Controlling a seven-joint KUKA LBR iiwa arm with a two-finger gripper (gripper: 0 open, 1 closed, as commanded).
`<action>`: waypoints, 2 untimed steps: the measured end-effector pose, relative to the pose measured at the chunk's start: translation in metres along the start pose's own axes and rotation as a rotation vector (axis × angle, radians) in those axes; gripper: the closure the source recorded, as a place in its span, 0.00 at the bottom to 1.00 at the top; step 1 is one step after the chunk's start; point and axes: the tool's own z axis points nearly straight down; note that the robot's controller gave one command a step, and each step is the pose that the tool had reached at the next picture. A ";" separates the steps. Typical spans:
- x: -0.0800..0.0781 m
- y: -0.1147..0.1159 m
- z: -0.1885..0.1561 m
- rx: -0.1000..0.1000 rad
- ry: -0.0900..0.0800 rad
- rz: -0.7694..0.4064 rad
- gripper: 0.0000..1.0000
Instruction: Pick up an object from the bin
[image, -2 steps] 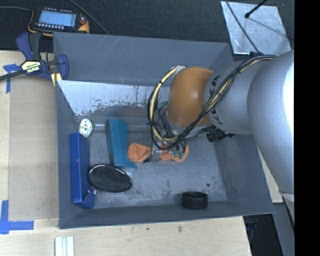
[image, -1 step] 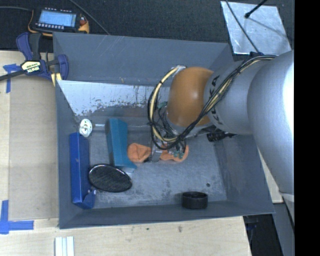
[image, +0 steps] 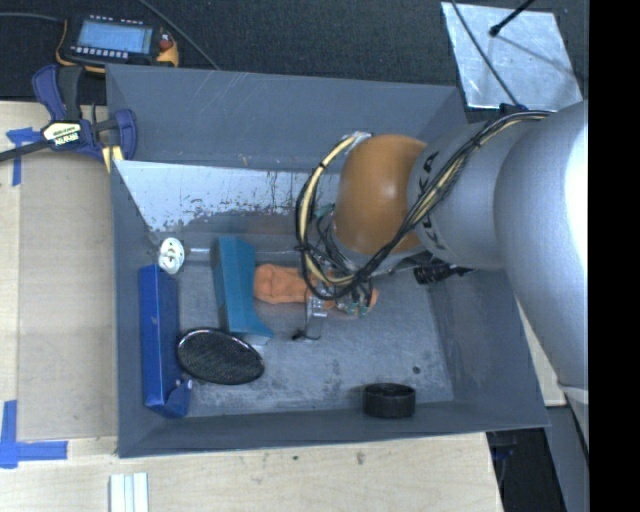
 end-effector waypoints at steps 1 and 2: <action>-0.001 0.000 -0.001 0.000 -0.002 0.001 1.00; -0.001 0.000 -0.001 0.000 -0.002 0.001 1.00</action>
Offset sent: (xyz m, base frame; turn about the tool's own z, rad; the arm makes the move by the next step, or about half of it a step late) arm 0.0000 0.0000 0.0000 0.0000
